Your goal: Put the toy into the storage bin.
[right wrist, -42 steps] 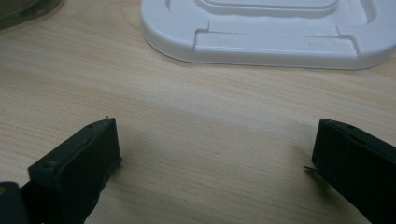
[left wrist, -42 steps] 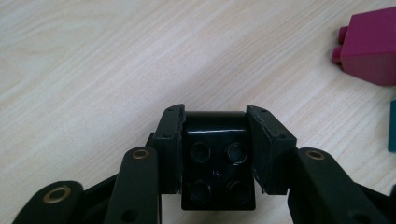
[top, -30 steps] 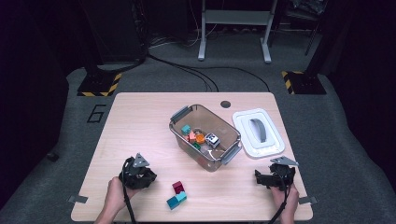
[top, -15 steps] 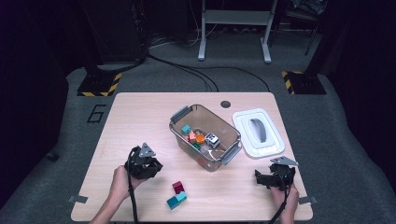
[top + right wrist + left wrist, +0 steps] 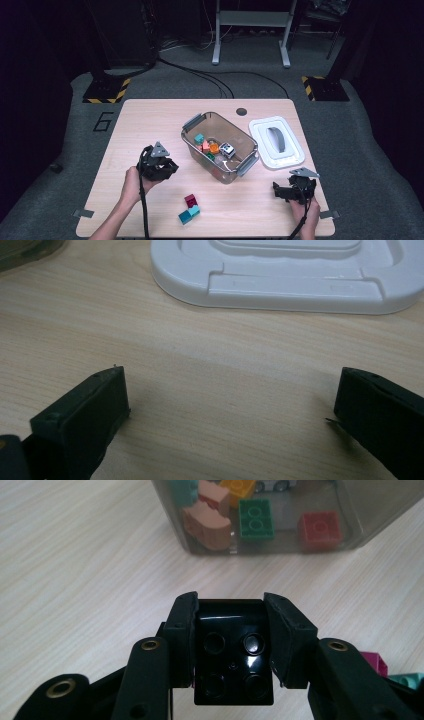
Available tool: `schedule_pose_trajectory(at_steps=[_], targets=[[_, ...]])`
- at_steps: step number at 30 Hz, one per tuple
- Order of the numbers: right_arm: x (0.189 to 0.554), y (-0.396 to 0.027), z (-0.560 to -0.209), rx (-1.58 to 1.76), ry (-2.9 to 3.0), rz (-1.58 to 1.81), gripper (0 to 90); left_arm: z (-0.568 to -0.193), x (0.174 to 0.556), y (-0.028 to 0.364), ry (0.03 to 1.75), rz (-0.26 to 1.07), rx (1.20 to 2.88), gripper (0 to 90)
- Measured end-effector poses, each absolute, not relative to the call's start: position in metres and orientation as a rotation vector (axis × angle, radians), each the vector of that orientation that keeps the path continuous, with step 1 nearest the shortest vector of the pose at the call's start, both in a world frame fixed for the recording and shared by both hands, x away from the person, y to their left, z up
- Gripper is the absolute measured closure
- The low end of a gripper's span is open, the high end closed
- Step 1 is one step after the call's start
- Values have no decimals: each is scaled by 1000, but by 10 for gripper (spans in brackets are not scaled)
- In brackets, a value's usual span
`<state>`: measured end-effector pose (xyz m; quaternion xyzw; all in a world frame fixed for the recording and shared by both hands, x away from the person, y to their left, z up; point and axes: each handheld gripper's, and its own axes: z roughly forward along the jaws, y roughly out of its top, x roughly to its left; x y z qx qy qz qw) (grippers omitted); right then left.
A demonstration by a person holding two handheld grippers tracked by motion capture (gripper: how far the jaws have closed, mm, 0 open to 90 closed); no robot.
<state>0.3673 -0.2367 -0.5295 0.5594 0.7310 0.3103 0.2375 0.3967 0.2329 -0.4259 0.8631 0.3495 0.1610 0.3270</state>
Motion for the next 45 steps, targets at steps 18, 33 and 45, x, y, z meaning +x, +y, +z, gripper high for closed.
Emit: schedule_pose_trajectory(at_steps=[18,33,45], targets=[[367,-237,-529,1533,2003,850,2,-388,415,224,866,456,2213,591],[367,-237,-529,1533,2003,850,2,-356,436,200,819,494,2176,590],[367,-237,-529,1532,2003,850,3,-351,455,178,806,473,2177,590]])
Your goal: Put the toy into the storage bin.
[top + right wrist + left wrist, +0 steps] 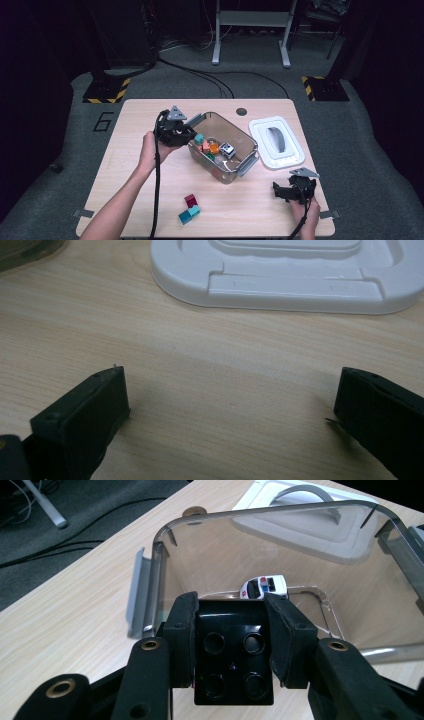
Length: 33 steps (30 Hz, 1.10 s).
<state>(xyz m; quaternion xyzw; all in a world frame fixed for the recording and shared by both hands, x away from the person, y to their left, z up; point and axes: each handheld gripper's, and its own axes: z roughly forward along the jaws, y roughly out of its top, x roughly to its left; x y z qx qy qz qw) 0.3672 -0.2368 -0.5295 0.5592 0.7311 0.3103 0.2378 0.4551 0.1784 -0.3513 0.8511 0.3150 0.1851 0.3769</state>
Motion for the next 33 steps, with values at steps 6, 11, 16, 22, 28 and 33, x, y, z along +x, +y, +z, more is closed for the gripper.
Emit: schedule_pose_trajectory(at_steps=[6,11,16,22,28,33], targets=[[367,-237,-529,1533,2004,850,3,-355,465,164,806,454,2178,590],[367,-237,-529,1531,2004,851,3,-360,471,154,807,438,2183,589],[367,-237,-529,1532,2004,850,3,-367,476,145,803,418,2202,589],[367,-237,-529,1532,2004,850,3,-378,478,134,798,367,2225,589],[367,-237,-529,1530,2006,850,3,-389,475,124,800,313,2247,589],[367,-236,-529,1538,1999,855,3,-396,472,120,805,291,2265,589]])
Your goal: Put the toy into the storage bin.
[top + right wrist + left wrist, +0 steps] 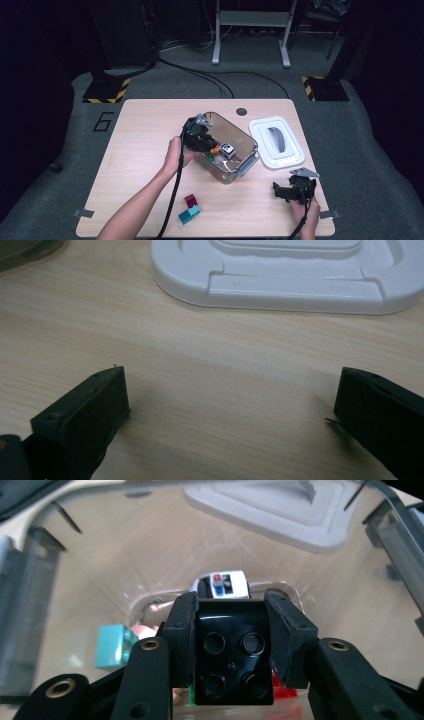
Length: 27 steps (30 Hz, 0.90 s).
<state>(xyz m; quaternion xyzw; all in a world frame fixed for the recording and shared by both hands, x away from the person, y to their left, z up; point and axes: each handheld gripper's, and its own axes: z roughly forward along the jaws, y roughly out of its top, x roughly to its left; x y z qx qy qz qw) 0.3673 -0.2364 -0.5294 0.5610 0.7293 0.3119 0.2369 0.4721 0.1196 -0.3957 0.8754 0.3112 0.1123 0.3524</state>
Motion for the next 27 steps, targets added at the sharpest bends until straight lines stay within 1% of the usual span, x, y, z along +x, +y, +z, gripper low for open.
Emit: schedule_pose_trajectory(at_steps=[10,13,14,17,18,19,21,25,27], targets=[[367,-237,-529,1531,2006,850,3,-404,468,119,827,232,2292,580],[367,-237,-529,1530,2006,850,3,-403,466,120,824,221,2295,492],[367,-237,-529,1530,2006,850,3,-403,465,120,821,228,2297,492],[367,-237,-529,1534,2002,852,3,-400,461,122,820,235,2286,431],[367,-236,-529,1538,1999,855,3,-398,460,124,816,242,2279,401],[367,-236,-529,1539,2000,854,3,-395,457,128,813,255,2272,350],[367,-237,-529,1532,2005,850,3,-393,455,130,816,263,2266,301],[367,-237,-529,1532,2005,850,3,-383,444,143,811,297,2249,215],[367,-237,-529,1531,2006,850,3,-380,439,148,808,326,2241,194]])
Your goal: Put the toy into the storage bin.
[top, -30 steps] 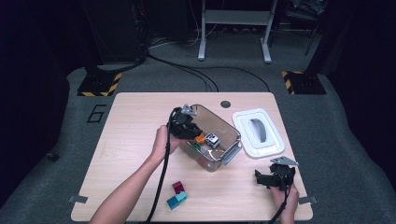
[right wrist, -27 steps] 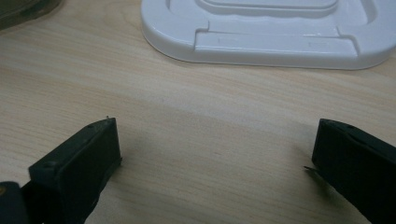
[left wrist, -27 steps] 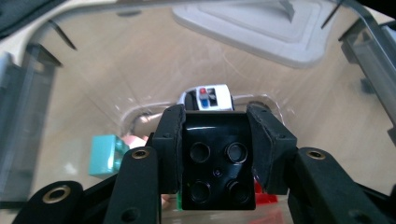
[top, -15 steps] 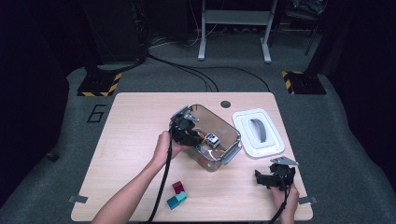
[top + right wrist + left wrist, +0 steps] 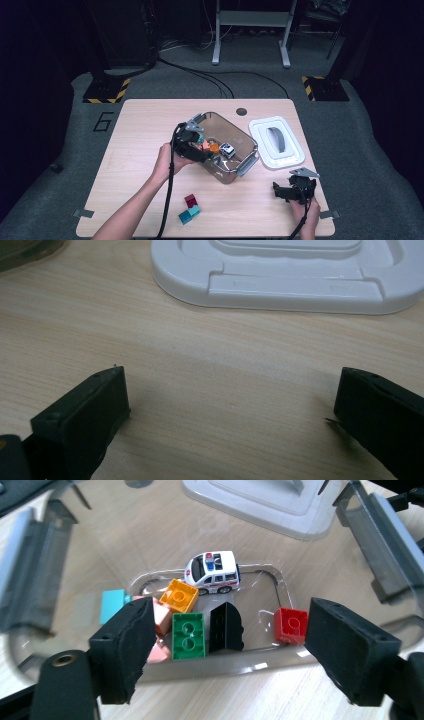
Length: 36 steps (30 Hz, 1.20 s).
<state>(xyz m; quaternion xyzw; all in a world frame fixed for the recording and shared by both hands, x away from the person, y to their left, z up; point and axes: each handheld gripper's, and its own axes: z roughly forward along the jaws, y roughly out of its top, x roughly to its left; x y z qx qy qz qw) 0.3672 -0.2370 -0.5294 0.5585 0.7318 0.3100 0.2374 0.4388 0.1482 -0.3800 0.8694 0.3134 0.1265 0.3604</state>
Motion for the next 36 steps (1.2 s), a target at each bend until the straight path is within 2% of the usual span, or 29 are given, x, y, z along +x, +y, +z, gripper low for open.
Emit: schedule_pose_trajectory(at_steps=[13,26,36], targets=[[367,-237,-529,1533,2003,850,3,-385,414,185,831,401,2209,153],[367,-237,-529,1532,2003,850,3,-410,399,205,864,369,2216,146],[367,-237,-529,1534,2003,849,3,-454,382,204,864,280,2293,146]])
